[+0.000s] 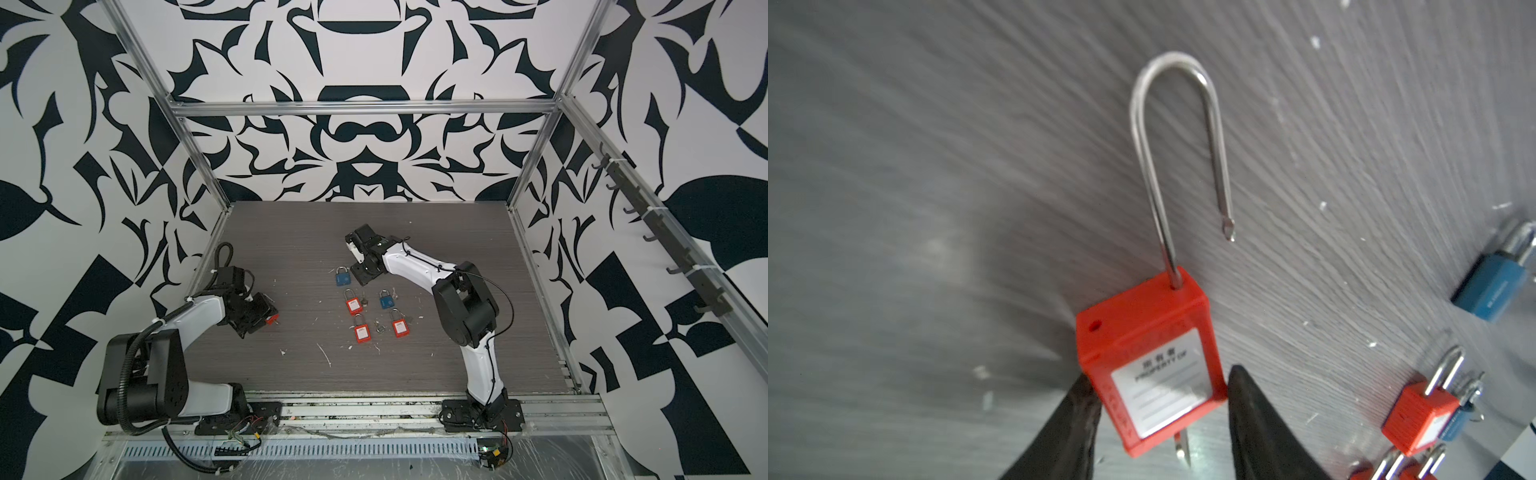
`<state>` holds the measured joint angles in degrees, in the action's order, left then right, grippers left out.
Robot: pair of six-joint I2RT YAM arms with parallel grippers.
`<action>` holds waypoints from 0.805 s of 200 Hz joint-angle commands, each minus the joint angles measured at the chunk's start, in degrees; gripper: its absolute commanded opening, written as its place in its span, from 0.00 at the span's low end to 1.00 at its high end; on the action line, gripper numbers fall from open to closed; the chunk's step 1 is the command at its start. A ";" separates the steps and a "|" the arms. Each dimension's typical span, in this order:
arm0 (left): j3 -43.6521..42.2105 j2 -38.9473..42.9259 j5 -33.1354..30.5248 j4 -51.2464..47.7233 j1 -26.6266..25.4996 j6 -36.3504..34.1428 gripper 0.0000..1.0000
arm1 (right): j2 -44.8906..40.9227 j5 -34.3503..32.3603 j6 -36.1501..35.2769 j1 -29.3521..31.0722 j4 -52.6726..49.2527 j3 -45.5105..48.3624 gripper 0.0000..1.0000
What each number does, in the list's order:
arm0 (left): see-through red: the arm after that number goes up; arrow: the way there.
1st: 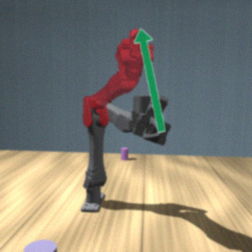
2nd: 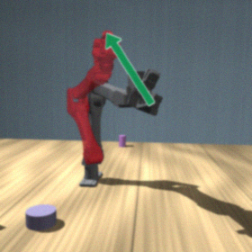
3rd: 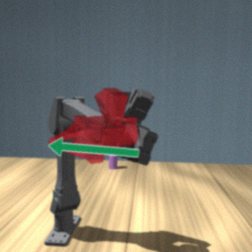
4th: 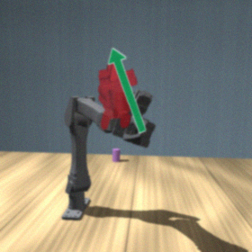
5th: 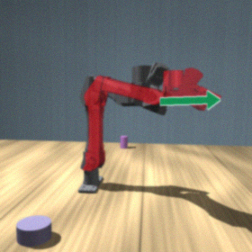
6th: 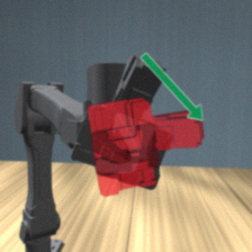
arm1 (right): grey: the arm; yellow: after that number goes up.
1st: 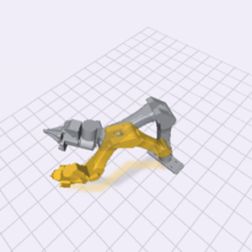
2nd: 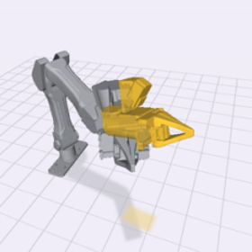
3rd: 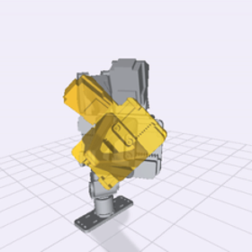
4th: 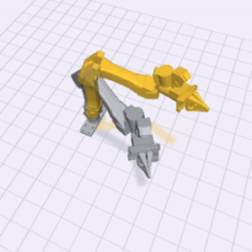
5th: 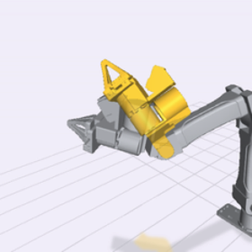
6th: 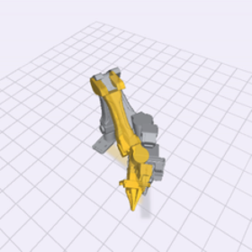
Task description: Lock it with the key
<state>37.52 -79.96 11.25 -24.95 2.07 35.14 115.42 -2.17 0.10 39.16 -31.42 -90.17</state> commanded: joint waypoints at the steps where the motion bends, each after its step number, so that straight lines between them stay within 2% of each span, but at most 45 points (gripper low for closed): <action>1: -0.34 -1.52 0.86 1.77 -2.15 1.81 0.50 | -4.16 0.53 0.43 0.57 1.36 0.53 0.64; 36: 0.01 -2.51 2.53 4.17 -5.81 5.65 0.50 | -4.91 1.09 -0.53 0.91 1.93 0.35 0.63; 68: -0.26 -1.64 2.46 8.63 -9.88 12.66 0.51 | -5.18 1.91 -0.86 1.68 2.65 0.10 0.63; 87: 0.87 -0.19 1.73 9.40 -10.94 14.25 0.54 | -5.11 2.30 -1.02 2.67 2.35 -0.05 0.63; 112: 3.42 2.84 0.08 7.73 -10.95 13.31 0.56 | -5.12 3.28 -0.80 4.43 2.38 0.33 0.63; 133: 8.08 5.45 -4.27 2.38 -10.51 8.61 0.59 | -4.77 5.16 -1.15 6.54 3.57 0.83 0.63; 146: 10.31 6.52 -5.95 -0.19 -8.56 5.31 0.61 | -3.96 6.39 -1.08 8.10 4.47 0.71 0.63; 161: 11.29 8.90 -3.67 -0.89 -4.22 2.50 0.61 | -2.17 8.33 -0.72 9.85 4.68 -0.73 0.63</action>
<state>46.19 -74.61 8.82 -21.34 -6.98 42.89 112.03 2.22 -0.38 46.30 -28.64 -89.45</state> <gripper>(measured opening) 0.609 0.632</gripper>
